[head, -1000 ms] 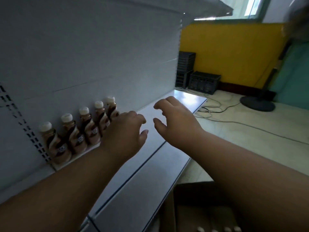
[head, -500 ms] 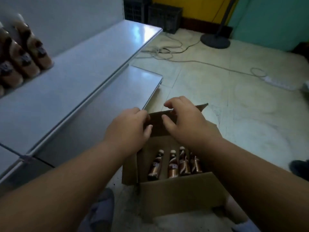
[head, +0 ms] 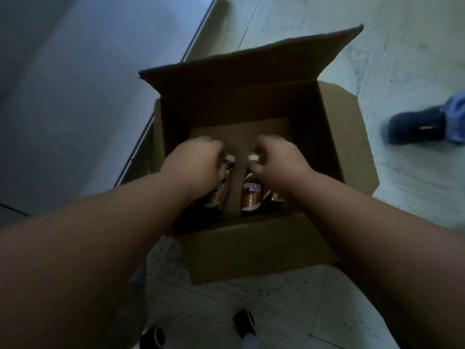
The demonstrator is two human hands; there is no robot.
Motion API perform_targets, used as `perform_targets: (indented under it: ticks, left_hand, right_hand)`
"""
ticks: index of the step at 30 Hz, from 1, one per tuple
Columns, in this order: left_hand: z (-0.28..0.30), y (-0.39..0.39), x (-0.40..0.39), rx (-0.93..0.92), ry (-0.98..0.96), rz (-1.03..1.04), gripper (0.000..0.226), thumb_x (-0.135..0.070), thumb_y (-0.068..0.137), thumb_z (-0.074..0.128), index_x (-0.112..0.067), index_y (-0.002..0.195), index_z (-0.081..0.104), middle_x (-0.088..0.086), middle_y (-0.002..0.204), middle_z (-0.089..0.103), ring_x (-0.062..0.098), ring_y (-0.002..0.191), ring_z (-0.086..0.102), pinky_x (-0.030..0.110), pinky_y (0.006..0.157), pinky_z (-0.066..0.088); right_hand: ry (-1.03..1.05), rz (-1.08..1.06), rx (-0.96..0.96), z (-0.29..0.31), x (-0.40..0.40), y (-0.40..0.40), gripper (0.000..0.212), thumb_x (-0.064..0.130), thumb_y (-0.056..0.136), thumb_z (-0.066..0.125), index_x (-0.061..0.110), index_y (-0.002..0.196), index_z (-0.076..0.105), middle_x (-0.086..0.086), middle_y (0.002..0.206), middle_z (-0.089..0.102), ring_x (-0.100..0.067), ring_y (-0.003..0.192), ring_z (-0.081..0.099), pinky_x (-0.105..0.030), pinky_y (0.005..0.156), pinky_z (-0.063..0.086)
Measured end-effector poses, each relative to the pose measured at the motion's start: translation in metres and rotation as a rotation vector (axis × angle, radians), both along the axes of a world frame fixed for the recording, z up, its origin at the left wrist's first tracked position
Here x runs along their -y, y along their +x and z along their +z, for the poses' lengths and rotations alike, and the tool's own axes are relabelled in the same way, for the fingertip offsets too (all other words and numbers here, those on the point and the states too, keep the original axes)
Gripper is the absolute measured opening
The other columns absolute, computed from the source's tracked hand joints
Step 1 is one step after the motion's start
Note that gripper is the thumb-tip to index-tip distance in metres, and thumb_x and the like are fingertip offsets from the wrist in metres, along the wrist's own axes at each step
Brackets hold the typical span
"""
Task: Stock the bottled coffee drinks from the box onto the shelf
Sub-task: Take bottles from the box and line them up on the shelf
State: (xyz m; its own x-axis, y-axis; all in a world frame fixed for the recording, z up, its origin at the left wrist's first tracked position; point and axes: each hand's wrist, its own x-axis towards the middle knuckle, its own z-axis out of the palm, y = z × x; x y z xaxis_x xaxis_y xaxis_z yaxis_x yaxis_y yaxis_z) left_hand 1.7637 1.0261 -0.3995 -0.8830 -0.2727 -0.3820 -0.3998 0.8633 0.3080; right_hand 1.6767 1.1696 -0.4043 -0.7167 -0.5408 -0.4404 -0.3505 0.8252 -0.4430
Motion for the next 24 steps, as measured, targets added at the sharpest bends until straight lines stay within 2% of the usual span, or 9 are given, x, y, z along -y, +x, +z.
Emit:
perform_targets:
  ticks: [5, 9, 12, 14, 16, 18, 20, 22, 24]
  left_hand:
    - [-0.054, -0.029, 0.000, 0.072, 0.058, -0.003, 0.022, -0.033, 0.092, 0.058, -0.023, 0.111, 0.059, 0.000, 0.106, 0.056, 0.017, 0.092, 0.054, 0.032, 0.075, 0.047]
    - [-0.101, -0.049, 0.002, 0.086, 0.111, 0.036, 0.022, -0.025, 0.095, 0.051, -0.018, 0.114, 0.058, 0.008, 0.112, 0.060, 0.020, 0.094, 0.054, 0.032, 0.073, 0.041]
    - [-0.139, -0.066, 0.007, 0.216, 0.142, 0.081, 0.044, -0.028, 0.096, 0.048, -0.022, 0.140, 0.041, 0.013, 0.139, 0.044, 0.032, 0.120, 0.049, 0.039, 0.091, 0.045]
    - [-0.161, -0.072, 0.008, 0.282, 0.175, 0.040, 0.053, -0.036, 0.097, 0.045, -0.029, 0.148, 0.031, 0.015, 0.151, 0.032, 0.035, 0.131, 0.041, 0.041, 0.104, 0.039]
    - [-0.173, -0.074, 0.006, 0.314, 0.226, 0.002, 0.050, -0.032, 0.096, 0.049, -0.026, 0.144, 0.039, 0.013, 0.149, 0.038, 0.032, 0.131, 0.042, 0.034, 0.105, 0.036]
    - [-0.175, -0.074, 0.005, 0.323, 0.267, 0.004, 0.045, -0.023, 0.093, 0.056, -0.020, 0.138, 0.048, 0.010, 0.142, 0.046, 0.029, 0.125, 0.048, 0.029, 0.096, 0.038]
    - [-0.170, -0.072, 0.006, 0.336, 0.308, 0.012, 0.039, -0.016, 0.092, 0.058, -0.017, 0.131, 0.054, 0.010, 0.135, 0.054, 0.028, 0.118, 0.053, 0.027, 0.090, 0.041]
    - [-0.164, -0.067, 0.008, 0.347, 0.331, -0.011, 0.034, -0.014, 0.092, 0.057, -0.013, 0.125, 0.057, 0.011, 0.130, 0.058, 0.027, 0.115, 0.055, 0.027, 0.090, 0.043]
    - [-0.151, -0.059, 0.011, 0.350, 0.333, -0.017, 0.037, -0.014, 0.091, 0.058, -0.012, 0.128, 0.056, 0.011, 0.128, 0.059, 0.027, 0.115, 0.056, 0.025, 0.089, 0.042]
  right_hand:
    - [0.072, -0.009, 0.097, -0.059, 0.006, -0.029, 0.036, 0.027, 0.088, 0.066, 0.021, 0.123, 0.059, -0.004, 0.122, 0.060, -0.022, 0.108, 0.059, -0.041, 0.089, 0.054]
    - [0.124, 0.058, 0.106, -0.100, 0.011, -0.045, 0.036, 0.015, 0.095, 0.052, 0.015, 0.130, 0.055, -0.010, 0.131, 0.058, -0.026, 0.120, 0.055, -0.041, 0.102, 0.044]
    - [0.309, 0.197, 0.131, -0.124, 0.020, -0.057, 0.039, 0.017, 0.098, 0.047, 0.009, 0.136, 0.048, -0.013, 0.140, 0.050, -0.031, 0.127, 0.048, -0.043, 0.106, 0.038]
    - [0.413, 0.277, 0.169, -0.133, 0.025, -0.061, 0.036, 0.022, 0.099, 0.046, 0.008, 0.132, 0.051, -0.012, 0.137, 0.051, -0.032, 0.125, 0.049, -0.043, 0.103, 0.041]
    - [0.418, 0.297, 0.136, -0.139, 0.027, -0.064, 0.035, 0.026, 0.099, 0.045, 0.009, 0.129, 0.051, -0.012, 0.136, 0.051, -0.031, 0.124, 0.049, -0.043, 0.102, 0.041]
    - [0.327, 0.201, 0.120, -0.144, 0.026, -0.064, 0.036, 0.031, 0.097, 0.048, 0.010, 0.126, 0.049, -0.011, 0.131, 0.054, -0.030, 0.120, 0.052, -0.043, 0.100, 0.039]
    - [0.225, 0.140, 0.146, -0.145, 0.023, -0.061, 0.034, 0.036, 0.095, 0.049, 0.011, 0.118, 0.049, -0.009, 0.120, 0.058, -0.028, 0.114, 0.054, -0.046, 0.102, 0.037]
    - [0.175, 0.121, 0.180, -0.138, 0.021, -0.057, 0.032, 0.042, 0.094, 0.049, 0.015, 0.109, 0.050, -0.004, 0.108, 0.058, -0.025, 0.109, 0.055, -0.048, 0.103, 0.036]
    - [0.188, 0.156, 0.196, -0.125, 0.021, -0.052, 0.033, 0.044, 0.093, 0.047, 0.017, 0.110, 0.056, -0.004, 0.113, 0.059, -0.025, 0.113, 0.055, -0.050, 0.104, 0.035]
